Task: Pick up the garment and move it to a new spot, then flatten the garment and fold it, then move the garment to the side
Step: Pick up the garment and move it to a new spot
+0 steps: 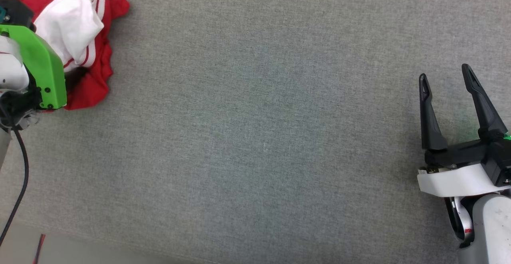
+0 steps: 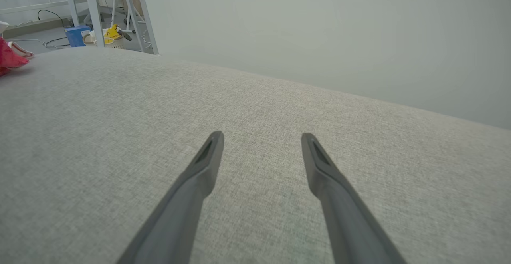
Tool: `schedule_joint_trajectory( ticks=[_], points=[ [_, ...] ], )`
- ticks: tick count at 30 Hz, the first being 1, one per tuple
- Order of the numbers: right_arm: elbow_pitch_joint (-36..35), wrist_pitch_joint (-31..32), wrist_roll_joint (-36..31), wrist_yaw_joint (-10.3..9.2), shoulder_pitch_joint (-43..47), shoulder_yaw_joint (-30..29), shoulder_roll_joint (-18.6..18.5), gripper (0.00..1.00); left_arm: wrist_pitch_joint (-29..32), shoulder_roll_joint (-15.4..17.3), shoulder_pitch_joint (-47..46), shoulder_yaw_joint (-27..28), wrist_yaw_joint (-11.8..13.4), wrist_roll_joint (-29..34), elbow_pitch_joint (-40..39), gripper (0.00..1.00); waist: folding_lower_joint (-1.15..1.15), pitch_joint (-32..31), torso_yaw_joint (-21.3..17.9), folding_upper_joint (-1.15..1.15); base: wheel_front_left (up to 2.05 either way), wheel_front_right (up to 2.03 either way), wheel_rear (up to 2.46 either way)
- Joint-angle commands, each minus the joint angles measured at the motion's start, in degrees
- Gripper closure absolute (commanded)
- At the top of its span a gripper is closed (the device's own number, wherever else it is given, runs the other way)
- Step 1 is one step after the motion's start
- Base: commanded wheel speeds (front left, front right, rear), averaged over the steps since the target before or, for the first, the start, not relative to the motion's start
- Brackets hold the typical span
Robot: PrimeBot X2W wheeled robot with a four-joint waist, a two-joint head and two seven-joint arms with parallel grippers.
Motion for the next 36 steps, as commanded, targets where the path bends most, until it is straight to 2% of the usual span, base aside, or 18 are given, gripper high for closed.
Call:
schedule_joint_trajectory(
  ticks=[1,11,20,28,36],
  points=[
    [0.25,-0.27,0.14,-0.05,-0.89,0.02,0.04,0.00,-1.79,-0.93,-0.75,-1.29,-0.07,0.42,0.54,1.00,0.00,-1.39,0.40,0.00,0.00,0.00,0.00],
    [1.92,-0.27,1.90,-0.05,0.62,0.99,1.83,0.00,-13.54,3.37,-7.94,-9.67,-0.08,1.91,-6.42,1.00,0.00,-8.29,1.15,0.00,0.00,0.00,0.00],
    [2.89,-0.27,3.53,-0.05,1.71,1.24,3.28,0.00,-16.96,1.19,-13.19,-20.40,-0.08,4.01,-15.99,1.00,0.00,-12.87,-2.25,0.00,0.00,0.00,0.00],
    [2.71,-0.27,5.80,-0.05,2.24,0.57,3.66,0.00,-18.73,-5.26,-15.73,-28.73,-0.08,4.76,-20.49,1.00,0.00,-14.22,-8.97,0.00,0.00,0.00,0.00],
    [2.19,-0.27,8.68,-0.05,2.01,0.03,3.69,0.00,-21.67,-15.23,-17.49,-35.00,-0.08,5.62,-18.22,1.00,0.00,-12.86,-15.83,0.00,0.00,0.00,0.00]
  ],
)
